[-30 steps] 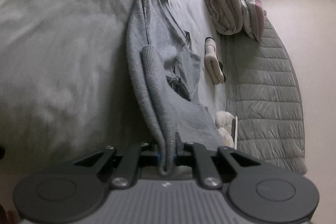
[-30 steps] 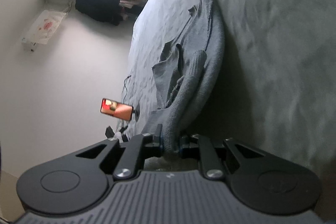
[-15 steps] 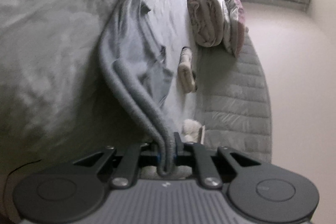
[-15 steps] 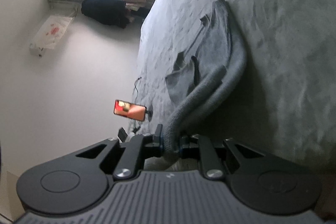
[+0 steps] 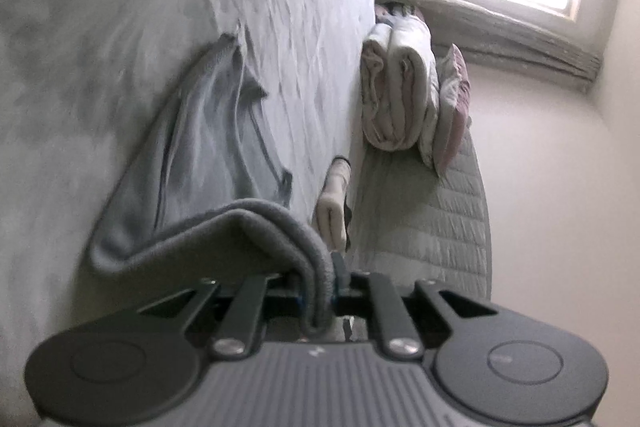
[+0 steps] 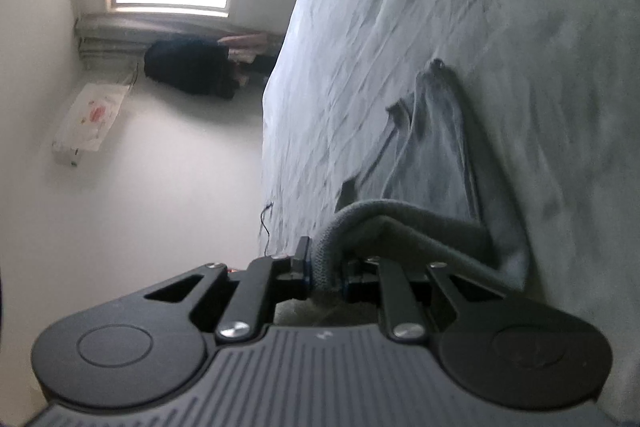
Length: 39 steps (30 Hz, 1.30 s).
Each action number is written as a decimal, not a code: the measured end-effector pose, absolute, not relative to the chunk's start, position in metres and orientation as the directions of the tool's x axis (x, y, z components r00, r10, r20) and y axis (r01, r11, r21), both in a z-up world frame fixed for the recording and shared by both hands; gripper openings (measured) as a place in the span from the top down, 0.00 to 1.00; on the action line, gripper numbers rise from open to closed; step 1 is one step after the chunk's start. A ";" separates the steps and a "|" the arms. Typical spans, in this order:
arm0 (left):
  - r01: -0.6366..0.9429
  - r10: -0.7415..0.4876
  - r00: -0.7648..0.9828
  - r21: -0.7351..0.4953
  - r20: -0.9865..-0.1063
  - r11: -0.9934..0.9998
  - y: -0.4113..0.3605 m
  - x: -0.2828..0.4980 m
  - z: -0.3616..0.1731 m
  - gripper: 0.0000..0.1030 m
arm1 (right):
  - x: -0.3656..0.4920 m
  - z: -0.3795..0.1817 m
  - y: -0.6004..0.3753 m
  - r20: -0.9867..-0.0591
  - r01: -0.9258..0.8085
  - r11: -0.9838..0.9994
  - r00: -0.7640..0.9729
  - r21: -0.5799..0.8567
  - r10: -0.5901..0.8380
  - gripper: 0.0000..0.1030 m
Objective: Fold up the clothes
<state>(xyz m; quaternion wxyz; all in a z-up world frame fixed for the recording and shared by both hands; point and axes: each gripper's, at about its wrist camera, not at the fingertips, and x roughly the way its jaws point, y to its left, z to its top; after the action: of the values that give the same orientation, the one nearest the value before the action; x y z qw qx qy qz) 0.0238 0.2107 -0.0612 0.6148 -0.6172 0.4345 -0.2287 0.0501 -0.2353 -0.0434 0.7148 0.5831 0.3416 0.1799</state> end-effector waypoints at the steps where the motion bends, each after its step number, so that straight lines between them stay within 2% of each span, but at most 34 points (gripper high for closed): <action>1: -0.264 -0.814 0.522 -0.955 -0.256 0.131 0.211 0.030 -0.065 0.90 | 0.056 -0.048 -0.235 -0.281 0.149 0.251 0.704 0.956 0.652 0.82; 4: -0.282 -0.802 0.535 -0.951 -0.267 0.129 0.210 0.048 -0.078 0.89 | 0.072 -0.062 -0.235 -0.292 0.174 0.242 0.710 0.955 0.640 0.80; 7: -0.254 -0.791 0.559 -0.959 -0.250 0.124 0.211 0.058 -0.088 0.82 | 0.082 -0.078 -0.235 -0.301 0.193 0.235 0.711 0.953 0.636 0.79; 9: -0.232 -0.782 0.576 -0.964 -0.240 0.125 0.213 0.063 -0.091 0.59 | 0.086 -0.087 -0.237 -0.297 0.215 0.204 0.710 0.955 0.638 0.76; 13: -0.174 -0.752 0.616 -0.972 -0.233 0.159 0.218 0.071 -0.082 0.49 | 0.086 -0.089 -0.242 -0.272 0.208 0.176 0.730 0.962 0.627 0.59; 17: -0.093 -0.691 0.663 -0.947 -0.289 0.307 0.222 0.076 -0.062 0.44 | 0.083 -0.079 -0.246 -0.251 0.173 0.185 0.756 0.967 0.605 0.57; 21: -0.027 -0.507 0.748 -0.783 -0.428 0.622 0.209 0.079 -0.038 0.43 | 0.083 -0.064 -0.239 -0.309 0.121 0.356 0.786 0.927 0.536 0.57; 25: 0.000 -0.407 0.788 -0.661 -0.462 0.750 0.193 0.081 -0.037 0.43 | 0.084 -0.048 -0.208 -0.430 0.032 0.684 0.799 0.729 0.421 0.57; 28: 0.019 -0.391 0.787 -0.615 -0.477 0.789 0.185 0.085 -0.041 0.45 | 0.082 -0.041 -0.183 -0.481 -0.028 0.851 0.815 0.525 0.323 0.57; 29: 0.028 -0.389 0.786 -0.602 -0.480 0.798 0.182 0.085 -0.042 0.49 | 0.082 -0.043 -0.177 -0.485 -0.042 0.871 0.817 0.490 0.312 0.57; 30: 0.036 -0.387 0.784 -0.587 -0.485 0.809 0.180 0.086 -0.043 0.58 | 0.081 -0.045 -0.172 -0.483 -0.056 0.886 0.822 0.461 0.303 0.57; 33: 0.060 -0.374 0.779 -0.534 -0.503 0.843 0.170 0.084 -0.044 0.63 | 0.087 -0.052 -0.155 -0.495 -0.087 0.931 0.827 0.354 0.265 0.61; 34: 0.066 -0.367 0.780 -0.516 -0.507 0.854 0.168 0.082 -0.044 0.66 | 0.090 -0.055 -0.151 -0.503 -0.092 0.944 0.827 0.318 0.250 0.65; 35: 0.070 -0.360 0.780 -0.500 -0.512 0.863 0.166 0.082 -0.044 0.75 | 0.094 -0.058 -0.149 -0.510 -0.093 0.951 0.827 0.293 0.238 0.77; 36: 0.072 -0.352 0.779 -0.483 -0.519 0.873 0.164 0.082 -0.043 0.91 | 0.095 -0.062 -0.150 -0.512 -0.091 0.957 0.828 0.277 0.227 0.83; 38: 0.065 -0.321 0.797 -0.456 -0.512 0.888 0.159 0.081 -0.038 0.92 | 0.101 -0.063 -0.151 -0.492 -0.083 0.964 0.847 0.254 0.202 0.91; 39: 0.060 -0.304 0.808 -0.443 -0.504 0.894 0.156 0.080 -0.036 0.92 | 0.102 -0.060 -0.150 -0.470 -0.080 0.968 0.863 0.237 0.187 0.91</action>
<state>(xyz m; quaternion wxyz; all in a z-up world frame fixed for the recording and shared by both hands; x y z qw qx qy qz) 0.0799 0.1564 -0.0359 0.9278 -0.2079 0.2937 -0.0982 0.1021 -0.1501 -0.0603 0.9594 0.1053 0.2524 0.0696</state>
